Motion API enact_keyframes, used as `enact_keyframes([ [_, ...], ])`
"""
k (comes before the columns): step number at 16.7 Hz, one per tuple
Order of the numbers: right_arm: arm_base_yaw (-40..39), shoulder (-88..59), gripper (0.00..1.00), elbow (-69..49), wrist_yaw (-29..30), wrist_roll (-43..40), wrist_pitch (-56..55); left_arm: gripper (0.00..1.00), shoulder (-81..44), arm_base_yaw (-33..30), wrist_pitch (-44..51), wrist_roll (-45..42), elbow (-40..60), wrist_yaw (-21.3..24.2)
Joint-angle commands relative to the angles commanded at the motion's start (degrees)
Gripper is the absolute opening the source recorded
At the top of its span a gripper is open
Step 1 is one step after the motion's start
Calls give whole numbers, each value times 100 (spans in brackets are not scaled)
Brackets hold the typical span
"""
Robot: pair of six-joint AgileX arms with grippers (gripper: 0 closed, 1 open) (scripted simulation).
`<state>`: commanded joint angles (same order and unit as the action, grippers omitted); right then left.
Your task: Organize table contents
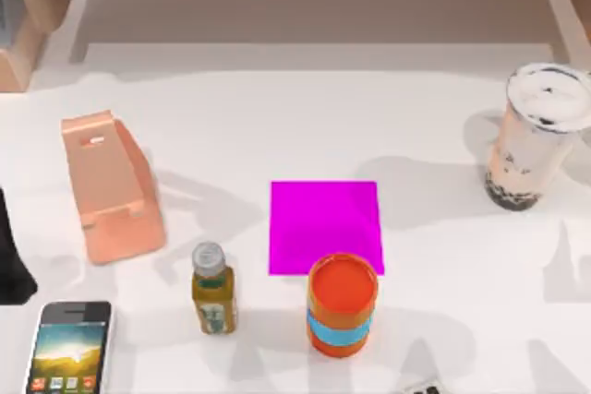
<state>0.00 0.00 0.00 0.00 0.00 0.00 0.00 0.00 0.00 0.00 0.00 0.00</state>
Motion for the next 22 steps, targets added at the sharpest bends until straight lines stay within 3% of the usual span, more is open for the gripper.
enact_keyframes([
  [5,0,0,100,0,0,0,0,100,-289,26,155,-308,221,-4],
  [9,0,0,100,0,0,0,0,100,-1311,125,723,-1464,1036,-15],
  [14,0,0,100,0,0,0,0,100,-3266,369,1868,-3840,2680,-30],
  [22,0,0,100,0,0,0,0,100,-7115,1009,4148,-8652,5899,-24],
])
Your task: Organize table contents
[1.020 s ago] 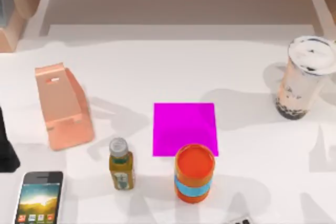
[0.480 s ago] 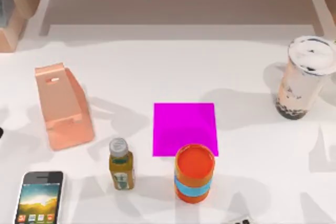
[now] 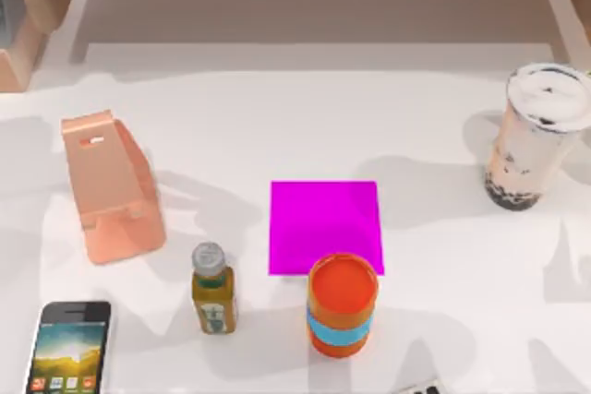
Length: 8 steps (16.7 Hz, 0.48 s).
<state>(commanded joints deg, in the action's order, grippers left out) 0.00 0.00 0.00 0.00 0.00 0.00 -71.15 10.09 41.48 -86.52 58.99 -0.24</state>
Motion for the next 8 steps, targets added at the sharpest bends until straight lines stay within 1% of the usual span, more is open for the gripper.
enact_keyframes([
  [4,0,0,100,0,0,0,0,100,-1871,361,1065,-2314,1488,18],
  [8,0,0,100,0,0,0,0,100,-3419,684,1926,-4213,2684,39],
])
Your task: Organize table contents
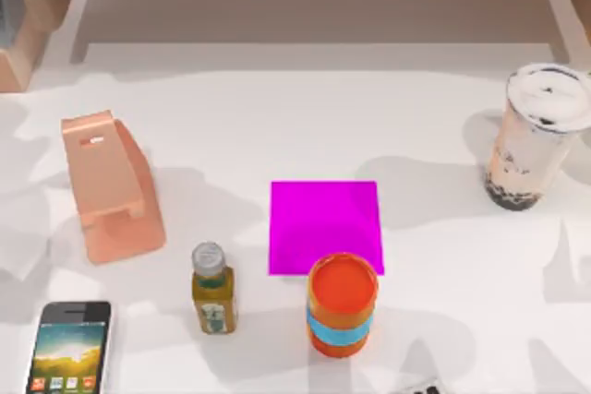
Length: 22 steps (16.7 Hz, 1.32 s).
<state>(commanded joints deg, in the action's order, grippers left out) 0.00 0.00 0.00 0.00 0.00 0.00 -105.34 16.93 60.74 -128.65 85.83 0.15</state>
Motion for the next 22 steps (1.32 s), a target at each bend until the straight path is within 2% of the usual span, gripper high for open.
enact_keyframes([
  [5,0,0,100,0,0,0,0,100,-1123,252,618,-1341,850,20],
  [12,0,0,100,0,0,0,0,100,-1221,250,644,-1447,894,22],
  [15,0,0,100,0,0,0,0,100,-1377,266,240,-1449,611,24],
  [19,0,0,100,0,0,0,0,100,-1715,276,-818,-1468,-14,26],
  [22,0,0,100,0,0,0,0,100,-1838,281,-1129,-1469,-264,27],
])
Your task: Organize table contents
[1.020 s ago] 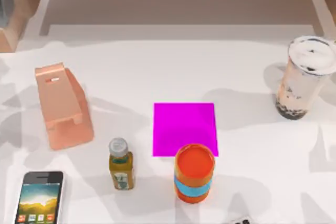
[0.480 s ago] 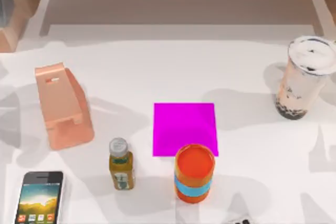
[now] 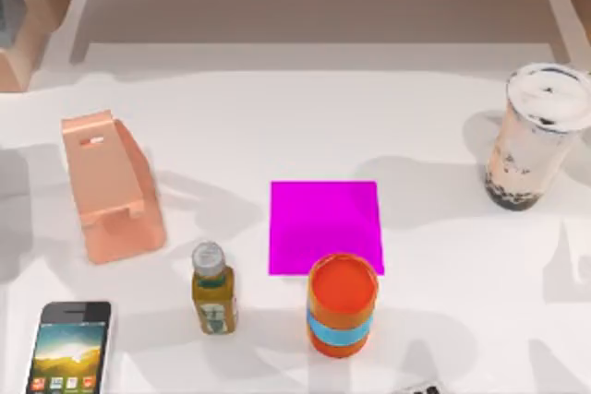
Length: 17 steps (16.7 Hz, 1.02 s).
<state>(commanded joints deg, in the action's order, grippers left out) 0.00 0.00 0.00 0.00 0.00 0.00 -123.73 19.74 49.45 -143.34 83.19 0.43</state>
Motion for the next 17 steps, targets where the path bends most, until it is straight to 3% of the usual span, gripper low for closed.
enact_keyframes([
  [3,0,0,100,0,0,0,0,100,0,0,-1,0,-1,0],
  [16,0,0,100,0,0,0,0,2,0,0,-1,0,-1,0],
  [17,0,0,100,0,0,0,0,0,0,0,-1,0,-1,0],
])
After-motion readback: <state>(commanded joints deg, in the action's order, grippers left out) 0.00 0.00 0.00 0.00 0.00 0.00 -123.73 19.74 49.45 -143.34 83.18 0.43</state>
